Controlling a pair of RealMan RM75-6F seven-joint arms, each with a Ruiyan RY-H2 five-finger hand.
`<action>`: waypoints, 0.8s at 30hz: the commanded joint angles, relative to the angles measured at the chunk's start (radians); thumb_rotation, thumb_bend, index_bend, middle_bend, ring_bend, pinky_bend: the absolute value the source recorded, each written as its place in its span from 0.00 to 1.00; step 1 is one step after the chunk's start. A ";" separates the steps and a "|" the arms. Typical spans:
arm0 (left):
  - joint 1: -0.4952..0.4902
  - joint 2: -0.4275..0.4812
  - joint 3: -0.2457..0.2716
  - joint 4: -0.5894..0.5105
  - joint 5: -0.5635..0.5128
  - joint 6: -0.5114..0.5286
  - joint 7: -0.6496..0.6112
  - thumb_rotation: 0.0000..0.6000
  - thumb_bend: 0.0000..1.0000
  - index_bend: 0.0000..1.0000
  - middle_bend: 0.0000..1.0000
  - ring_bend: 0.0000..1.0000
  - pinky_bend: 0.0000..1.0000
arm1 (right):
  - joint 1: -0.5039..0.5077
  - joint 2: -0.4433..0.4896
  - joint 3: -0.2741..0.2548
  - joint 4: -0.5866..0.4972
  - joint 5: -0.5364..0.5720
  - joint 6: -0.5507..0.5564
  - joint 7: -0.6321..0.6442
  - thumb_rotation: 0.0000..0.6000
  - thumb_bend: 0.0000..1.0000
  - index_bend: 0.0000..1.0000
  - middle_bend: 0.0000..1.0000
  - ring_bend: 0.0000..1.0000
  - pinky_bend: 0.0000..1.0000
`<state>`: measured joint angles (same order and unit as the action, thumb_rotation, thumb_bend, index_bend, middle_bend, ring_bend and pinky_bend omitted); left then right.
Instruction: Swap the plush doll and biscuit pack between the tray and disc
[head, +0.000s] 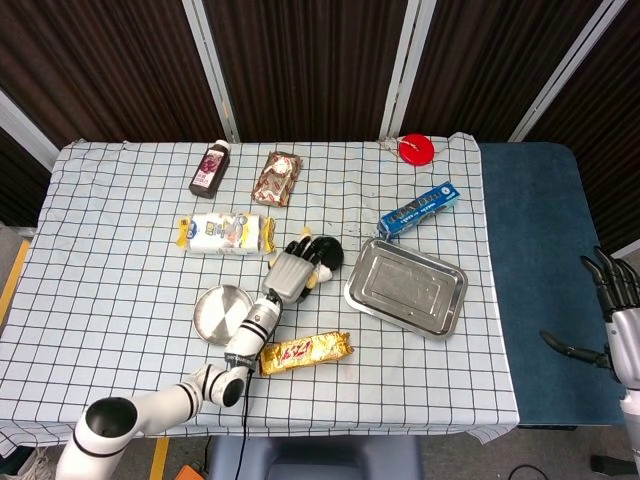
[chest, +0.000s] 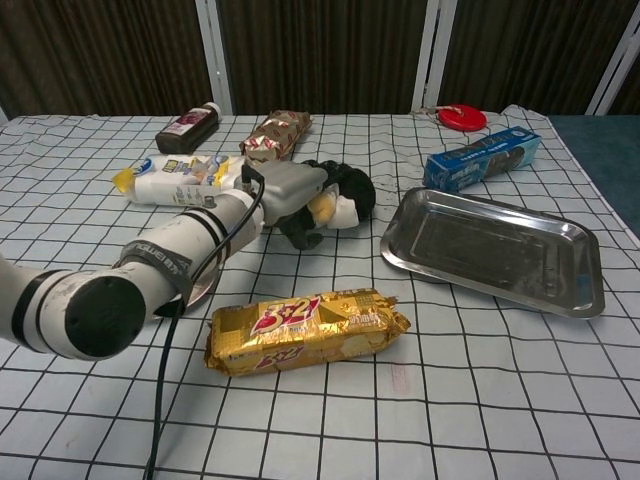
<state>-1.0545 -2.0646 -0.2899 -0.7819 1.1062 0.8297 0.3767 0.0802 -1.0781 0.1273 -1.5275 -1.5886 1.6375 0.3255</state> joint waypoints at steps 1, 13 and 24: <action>-0.004 -0.074 0.020 0.124 0.071 0.071 -0.088 1.00 0.41 0.11 0.22 0.27 0.43 | 0.001 0.001 0.000 0.001 0.000 0.000 0.002 1.00 0.06 0.00 0.00 0.00 0.00; 0.003 -0.167 0.080 0.370 0.220 0.213 -0.298 1.00 0.45 0.62 0.75 0.72 0.88 | 0.007 -0.006 -0.003 0.007 0.000 -0.007 -0.011 1.00 0.06 0.00 0.00 0.00 0.00; 0.120 0.059 0.086 0.022 0.244 0.349 -0.211 1.00 0.45 0.68 0.79 0.76 0.91 | 0.010 -0.014 -0.005 0.004 0.002 -0.011 -0.034 1.00 0.06 0.00 0.00 0.00 0.00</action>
<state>-0.9963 -2.1077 -0.2130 -0.6042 1.3446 1.1318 0.1069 0.0902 -1.0920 0.1225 -1.5232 -1.5871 1.6274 0.2917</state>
